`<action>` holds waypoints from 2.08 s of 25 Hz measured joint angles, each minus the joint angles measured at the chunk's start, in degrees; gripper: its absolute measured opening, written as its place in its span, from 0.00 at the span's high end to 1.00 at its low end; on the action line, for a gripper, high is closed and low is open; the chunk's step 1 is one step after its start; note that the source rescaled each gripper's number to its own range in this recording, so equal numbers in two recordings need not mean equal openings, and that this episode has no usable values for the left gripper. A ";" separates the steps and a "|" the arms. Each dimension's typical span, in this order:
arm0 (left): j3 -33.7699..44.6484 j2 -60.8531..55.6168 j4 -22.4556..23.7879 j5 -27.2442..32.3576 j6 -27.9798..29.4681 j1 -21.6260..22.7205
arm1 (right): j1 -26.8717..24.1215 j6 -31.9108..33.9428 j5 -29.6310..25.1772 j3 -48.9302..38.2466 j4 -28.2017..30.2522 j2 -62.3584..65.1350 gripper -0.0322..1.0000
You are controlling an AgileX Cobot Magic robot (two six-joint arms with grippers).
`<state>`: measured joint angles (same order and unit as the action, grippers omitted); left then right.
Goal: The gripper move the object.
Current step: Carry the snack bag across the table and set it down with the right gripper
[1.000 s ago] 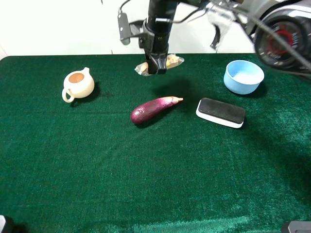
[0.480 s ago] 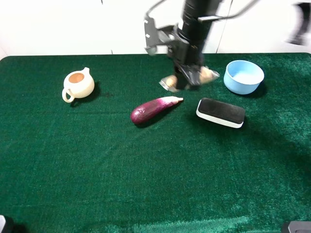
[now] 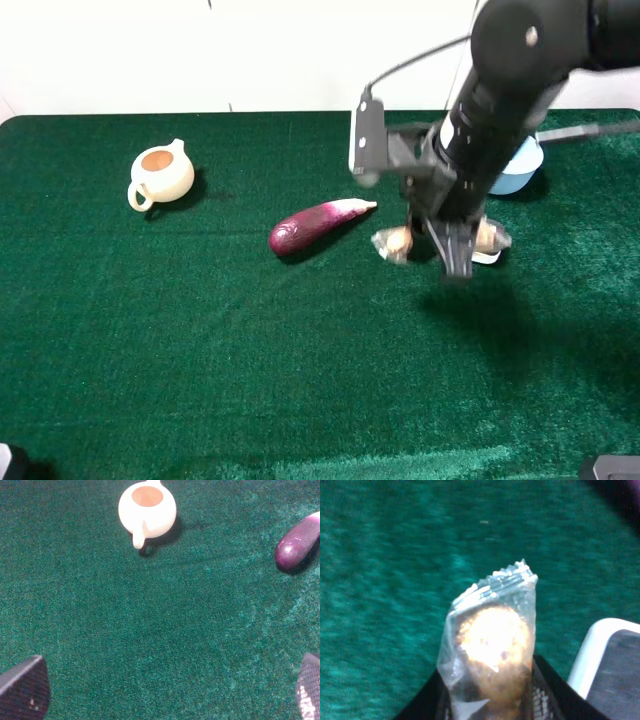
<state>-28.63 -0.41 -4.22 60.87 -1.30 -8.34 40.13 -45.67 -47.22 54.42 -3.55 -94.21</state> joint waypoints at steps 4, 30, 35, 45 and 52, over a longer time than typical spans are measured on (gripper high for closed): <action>0.00 0.00 0.00 0.00 0.00 0.00 | 4.85 2.96 3.03 -2.80 -1.13 0.05 0.97; 0.00 0.00 0.00 0.00 0.00 0.00 | 14.35 9.62 24.24 -3.39 -2.75 -16.25 0.97; 0.00 0.00 0.00 0.00 0.00 0.00 | 14.35 9.62 24.91 -3.39 -2.75 -16.31 0.97; 0.00 0.00 0.00 0.00 0.00 0.00 | 14.35 9.62 24.16 -3.35 -4.32 -16.31 0.97; 0.00 0.00 0.00 0.00 0.00 0.00 | 14.35 10.53 21.38 -3.40 -5.38 -15.40 0.72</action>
<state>-28.63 -0.41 -4.22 60.87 -1.30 -8.34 54.48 -35.15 -25.84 51.01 -8.93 -109.61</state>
